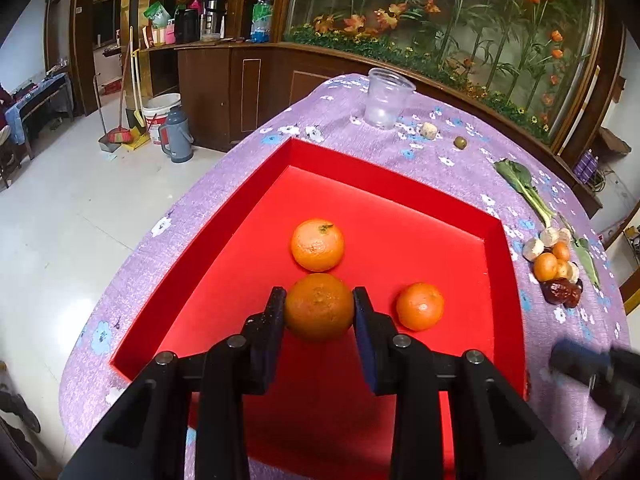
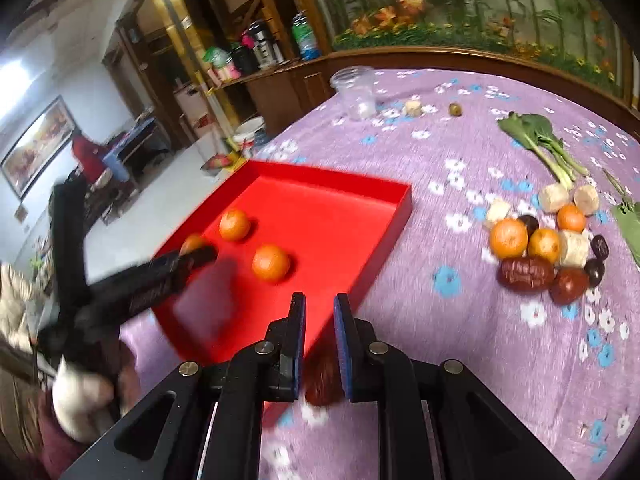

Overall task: Organize fruits
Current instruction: 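Carry the orange into the tray and open the left tool while the right carries the date, then lower the red date into the tray and open the right tool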

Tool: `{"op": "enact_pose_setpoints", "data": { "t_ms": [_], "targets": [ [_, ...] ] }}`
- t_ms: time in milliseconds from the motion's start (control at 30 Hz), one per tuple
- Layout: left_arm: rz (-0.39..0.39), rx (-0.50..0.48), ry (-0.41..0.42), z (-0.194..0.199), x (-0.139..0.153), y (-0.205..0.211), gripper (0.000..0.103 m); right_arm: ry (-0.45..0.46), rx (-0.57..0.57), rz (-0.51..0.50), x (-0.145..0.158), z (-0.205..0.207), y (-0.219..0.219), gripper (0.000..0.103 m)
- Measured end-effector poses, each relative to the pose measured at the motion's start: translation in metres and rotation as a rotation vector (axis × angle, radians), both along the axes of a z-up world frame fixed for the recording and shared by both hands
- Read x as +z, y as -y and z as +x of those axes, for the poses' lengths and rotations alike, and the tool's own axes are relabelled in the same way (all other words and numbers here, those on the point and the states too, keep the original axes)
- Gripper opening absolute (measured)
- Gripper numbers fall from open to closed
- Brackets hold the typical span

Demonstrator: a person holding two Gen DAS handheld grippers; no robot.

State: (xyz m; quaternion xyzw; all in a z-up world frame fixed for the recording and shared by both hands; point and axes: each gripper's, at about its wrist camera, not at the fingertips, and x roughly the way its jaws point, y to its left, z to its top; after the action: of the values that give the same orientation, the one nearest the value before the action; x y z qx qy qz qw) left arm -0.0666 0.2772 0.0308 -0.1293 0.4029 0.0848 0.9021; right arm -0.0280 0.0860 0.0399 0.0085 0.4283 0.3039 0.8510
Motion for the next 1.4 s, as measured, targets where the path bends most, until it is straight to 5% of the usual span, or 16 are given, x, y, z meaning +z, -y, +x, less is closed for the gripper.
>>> {"op": "enact_pose_setpoints", "data": {
  "t_ms": [100, 267, 367, 500, 833, 1000, 1167, 1400],
  "targets": [
    [-0.008, -0.005, -0.013, 0.004, -0.005, 0.003, 0.032, -0.013, 0.047, -0.078, -0.017, -0.013, -0.005, 0.017],
    [0.010, 0.002, -0.017, 0.002, -0.002, 0.005, 0.033, 0.011, 0.012, -0.093, -0.019, -0.015, -0.002, 0.031],
    [0.022, 0.023, -0.008, -0.001, 0.004, 0.001, 0.033, -0.014, -0.010, -0.095, -0.025, -0.014, 0.007, 0.031],
    [0.024, 0.026, 0.019, -0.006, 0.013, 0.003, 0.042, -0.051, 0.003, -0.049, -0.031, -0.016, 0.009, 0.031],
    [0.049, 0.008, 0.077, -0.016, 0.032, 0.014, 0.046, -0.167, -0.009, 0.083, -0.046, -0.003, 0.022, 0.030],
    [0.055, 0.034, 0.087, -0.019, 0.034, 0.006, 0.046, -0.081, -0.036, 0.062, -0.024, -0.015, 0.025, 0.030],
    [0.089, 0.080, 0.080, -0.022, 0.032, -0.006, 0.046, -0.020, 0.054, 0.058, 0.004, -0.022, -0.002, 0.030],
    [0.120, 0.114, 0.067, -0.026, 0.029, -0.020, 0.057, -0.041, 0.156, -0.032, -0.019, -0.018, -0.056, 0.031]
  ]
}}
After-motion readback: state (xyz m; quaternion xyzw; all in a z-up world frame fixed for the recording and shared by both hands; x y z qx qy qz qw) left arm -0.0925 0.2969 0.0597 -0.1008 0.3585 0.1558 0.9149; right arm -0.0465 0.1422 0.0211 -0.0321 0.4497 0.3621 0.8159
